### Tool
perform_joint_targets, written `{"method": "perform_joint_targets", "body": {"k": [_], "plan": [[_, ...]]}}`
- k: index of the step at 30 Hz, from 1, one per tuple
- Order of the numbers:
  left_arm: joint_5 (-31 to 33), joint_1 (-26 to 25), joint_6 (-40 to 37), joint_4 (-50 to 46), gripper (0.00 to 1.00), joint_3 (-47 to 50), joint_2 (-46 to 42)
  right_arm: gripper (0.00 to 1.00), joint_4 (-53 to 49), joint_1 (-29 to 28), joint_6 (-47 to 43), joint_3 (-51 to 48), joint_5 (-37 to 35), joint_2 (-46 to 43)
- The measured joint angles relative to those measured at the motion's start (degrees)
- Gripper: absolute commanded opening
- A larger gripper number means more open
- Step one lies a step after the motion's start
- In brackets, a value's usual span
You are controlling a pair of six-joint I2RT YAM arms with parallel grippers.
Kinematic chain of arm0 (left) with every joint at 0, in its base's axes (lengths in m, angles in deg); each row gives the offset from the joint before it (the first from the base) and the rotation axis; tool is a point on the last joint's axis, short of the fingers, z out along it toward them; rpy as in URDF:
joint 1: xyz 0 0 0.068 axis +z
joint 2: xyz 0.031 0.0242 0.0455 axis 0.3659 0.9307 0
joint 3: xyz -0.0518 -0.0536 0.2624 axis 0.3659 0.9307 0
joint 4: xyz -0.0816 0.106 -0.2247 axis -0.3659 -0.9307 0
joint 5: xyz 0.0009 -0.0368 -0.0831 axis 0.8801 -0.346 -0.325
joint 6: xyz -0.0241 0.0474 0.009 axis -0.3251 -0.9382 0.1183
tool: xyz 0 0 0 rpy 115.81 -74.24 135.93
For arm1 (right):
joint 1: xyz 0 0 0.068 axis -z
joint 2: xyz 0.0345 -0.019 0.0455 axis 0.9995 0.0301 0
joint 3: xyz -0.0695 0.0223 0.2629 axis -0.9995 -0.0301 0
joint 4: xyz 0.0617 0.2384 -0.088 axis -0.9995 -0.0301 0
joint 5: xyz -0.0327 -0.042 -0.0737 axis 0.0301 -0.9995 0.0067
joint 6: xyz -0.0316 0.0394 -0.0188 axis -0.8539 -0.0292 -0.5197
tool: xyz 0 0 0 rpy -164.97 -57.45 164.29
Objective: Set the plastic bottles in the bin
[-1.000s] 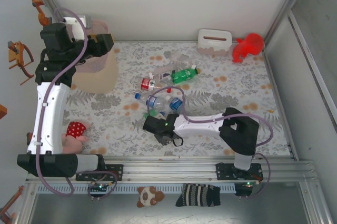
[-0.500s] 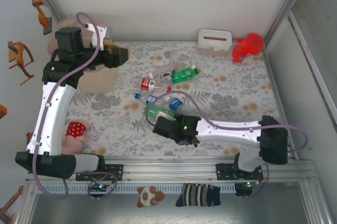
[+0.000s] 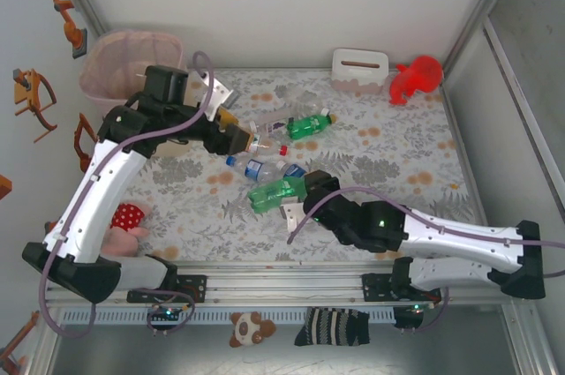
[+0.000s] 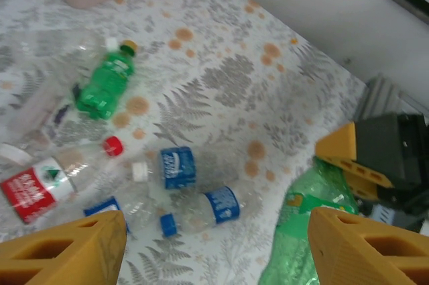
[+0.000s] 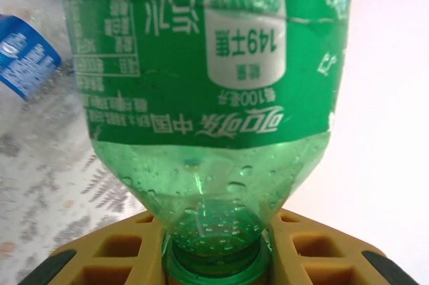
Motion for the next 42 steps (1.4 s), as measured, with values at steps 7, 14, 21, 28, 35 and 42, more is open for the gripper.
{"method": "perform_joint_targets", "body": {"k": [7, 14, 21, 28, 35, 42], "plan": [[-0.13, -8.52, -0.79, -3.82, 0.79, -0.5, 1.22, 0.02, 7.04, 0.0, -16.98, 0.04, -0.04, -2.91], [-0.04, -16.0, -0.96, -7.34, 0.84, -2.25, 3.65, 0.02, 9.75, 0.11, -26.75, 1.97, 0.02, -3.17], [0.15, -19.26, -1.09, -11.02, 0.85, -3.87, 5.49, 0.02, 9.66, 0.57, -30.27, 6.08, 0.92, -3.17], [0.98, -20.0, -2.58, -13.22, 0.84, -3.87, 5.6, 0.03, 7.63, 0.61, -31.65, 8.46, 2.73, -3.34], [0.96, -20.7, -4.2, -14.16, 0.8, -3.93, 5.88, 0.04, 6.54, 0.76, -31.98, 9.64, 4.07, -3.32], [1.4, -21.33, -6.05, -14.95, 0.81, -4.42, 6.99, 0.04, 3.67, 1.16, -30.32, 12.63, 4.92, -3.32]]}}
